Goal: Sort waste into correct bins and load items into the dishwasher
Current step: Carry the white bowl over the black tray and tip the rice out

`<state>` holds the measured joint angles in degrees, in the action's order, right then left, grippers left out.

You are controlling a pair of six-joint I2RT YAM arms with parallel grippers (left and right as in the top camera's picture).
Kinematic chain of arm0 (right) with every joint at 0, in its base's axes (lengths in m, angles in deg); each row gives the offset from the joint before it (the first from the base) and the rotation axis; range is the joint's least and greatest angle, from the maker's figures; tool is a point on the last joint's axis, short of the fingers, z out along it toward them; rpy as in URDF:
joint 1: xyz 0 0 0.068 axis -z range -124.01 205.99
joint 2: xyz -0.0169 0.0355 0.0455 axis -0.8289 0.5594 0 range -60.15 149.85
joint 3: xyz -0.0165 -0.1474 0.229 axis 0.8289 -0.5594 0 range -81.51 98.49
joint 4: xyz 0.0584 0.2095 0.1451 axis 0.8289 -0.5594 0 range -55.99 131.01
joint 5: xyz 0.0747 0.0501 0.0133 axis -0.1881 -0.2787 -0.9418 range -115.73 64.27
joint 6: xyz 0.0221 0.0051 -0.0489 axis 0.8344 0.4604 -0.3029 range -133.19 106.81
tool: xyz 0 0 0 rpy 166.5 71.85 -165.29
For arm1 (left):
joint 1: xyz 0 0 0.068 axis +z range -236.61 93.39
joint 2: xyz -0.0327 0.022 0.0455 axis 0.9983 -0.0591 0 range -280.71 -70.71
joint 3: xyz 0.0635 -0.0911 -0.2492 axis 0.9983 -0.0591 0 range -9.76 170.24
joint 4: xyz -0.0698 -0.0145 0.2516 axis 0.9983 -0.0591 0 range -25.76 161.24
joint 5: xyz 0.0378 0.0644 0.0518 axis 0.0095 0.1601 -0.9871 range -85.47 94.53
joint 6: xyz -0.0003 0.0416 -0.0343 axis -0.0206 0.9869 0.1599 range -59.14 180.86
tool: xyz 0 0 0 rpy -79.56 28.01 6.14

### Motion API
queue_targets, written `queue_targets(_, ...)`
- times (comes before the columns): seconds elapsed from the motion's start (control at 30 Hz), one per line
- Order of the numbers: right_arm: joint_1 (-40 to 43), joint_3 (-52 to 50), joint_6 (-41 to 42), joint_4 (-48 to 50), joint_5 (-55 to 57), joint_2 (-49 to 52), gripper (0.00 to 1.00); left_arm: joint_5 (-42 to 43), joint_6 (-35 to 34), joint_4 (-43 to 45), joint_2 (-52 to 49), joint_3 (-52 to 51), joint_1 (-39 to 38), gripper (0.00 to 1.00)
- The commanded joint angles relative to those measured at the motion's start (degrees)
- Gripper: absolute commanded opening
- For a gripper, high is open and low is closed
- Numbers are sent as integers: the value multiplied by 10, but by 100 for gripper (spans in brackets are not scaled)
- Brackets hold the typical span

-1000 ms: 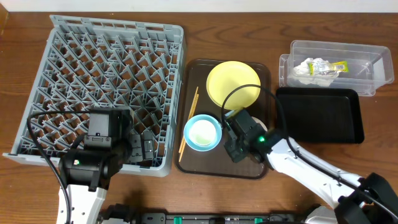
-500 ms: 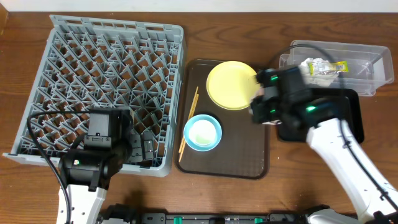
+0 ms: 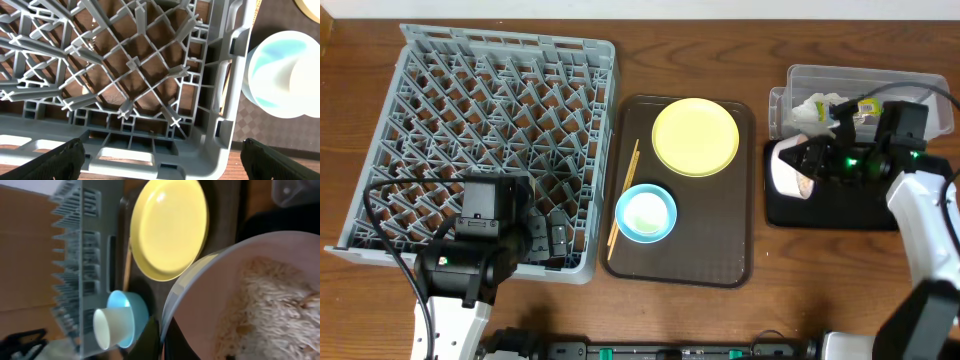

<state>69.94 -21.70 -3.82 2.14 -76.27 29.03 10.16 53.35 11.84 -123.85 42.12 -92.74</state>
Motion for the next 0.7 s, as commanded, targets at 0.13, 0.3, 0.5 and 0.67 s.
queue_targets(0.13, 60, -3, -40, 12, -191, 108, 1, 1, -3, -1, 0, 14, -2, 100)
queue_targets(0.3, 90, -3, -48, 40, -302, 184, 1, 1, -3, -1, 0, 14, -2, 100)
queue_targets(0.5, 136, -3, -77, 54, -388, 214, 1, 1, -3, -1, 0, 14, -2, 100)
queue_targets(0.67, 182, -3, -64, 53, -389, 214, 1, 1, -3, -1, 0, 14, -2, 100)
